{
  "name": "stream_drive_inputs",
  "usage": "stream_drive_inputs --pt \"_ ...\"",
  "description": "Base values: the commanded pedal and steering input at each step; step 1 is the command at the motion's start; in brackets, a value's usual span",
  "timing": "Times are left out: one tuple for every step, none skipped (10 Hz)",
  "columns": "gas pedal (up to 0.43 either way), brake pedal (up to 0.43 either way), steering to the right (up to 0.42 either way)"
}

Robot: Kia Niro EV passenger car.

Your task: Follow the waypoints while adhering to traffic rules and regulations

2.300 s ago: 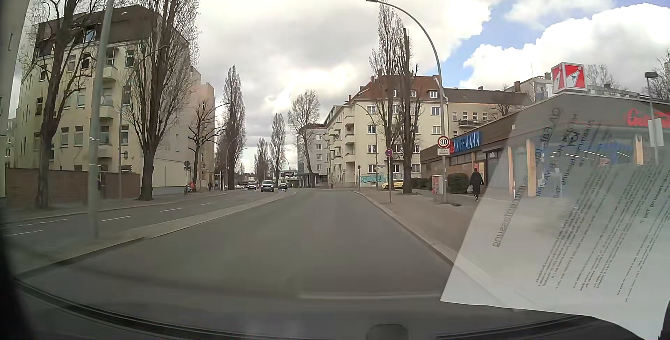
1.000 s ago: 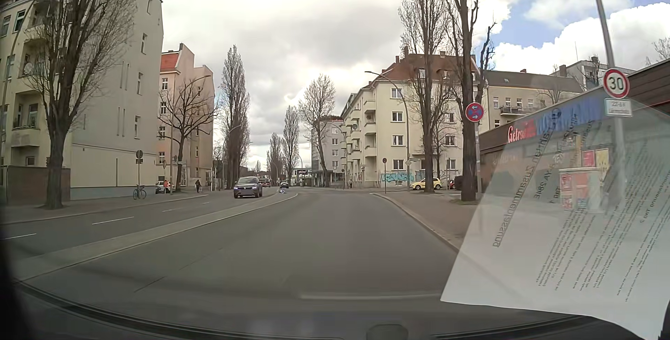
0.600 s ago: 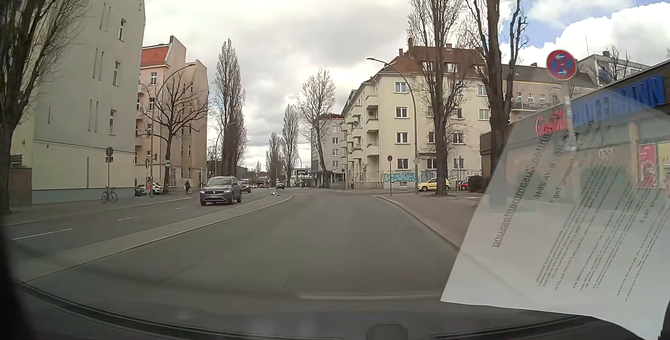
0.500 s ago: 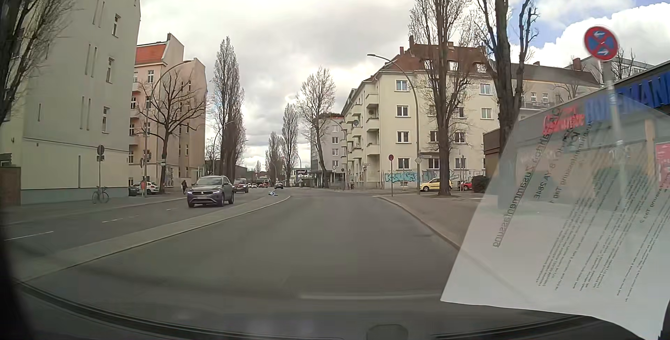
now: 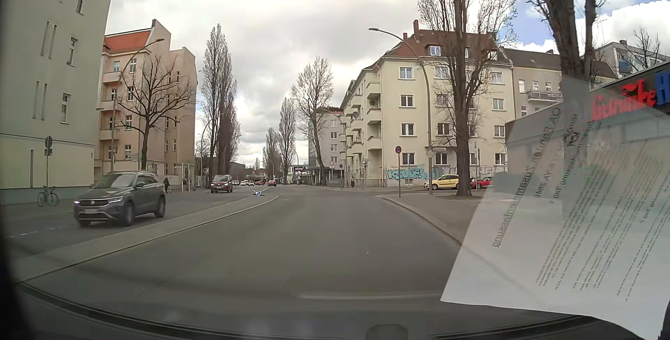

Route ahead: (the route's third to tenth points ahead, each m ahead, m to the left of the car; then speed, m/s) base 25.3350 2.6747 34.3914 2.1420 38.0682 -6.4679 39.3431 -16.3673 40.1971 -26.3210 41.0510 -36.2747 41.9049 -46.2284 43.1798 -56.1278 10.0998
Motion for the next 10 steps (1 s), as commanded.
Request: stream_drive_inputs --pt "0.000 0.067 0.001" --pt "0.000 0.073 0.000" --pt "0.000 0.091 0.001" --pt "0.000 0.110 -0.001" --pt "0.000 0.122 -0.003" --pt "0.000 0.146 -0.004" --pt "0.000 0.165 -0.006" --pt "0.000 0.171 -0.008" --pt "0.000 0.177 -0.010" --pt "0.000 0.213 -0.013"
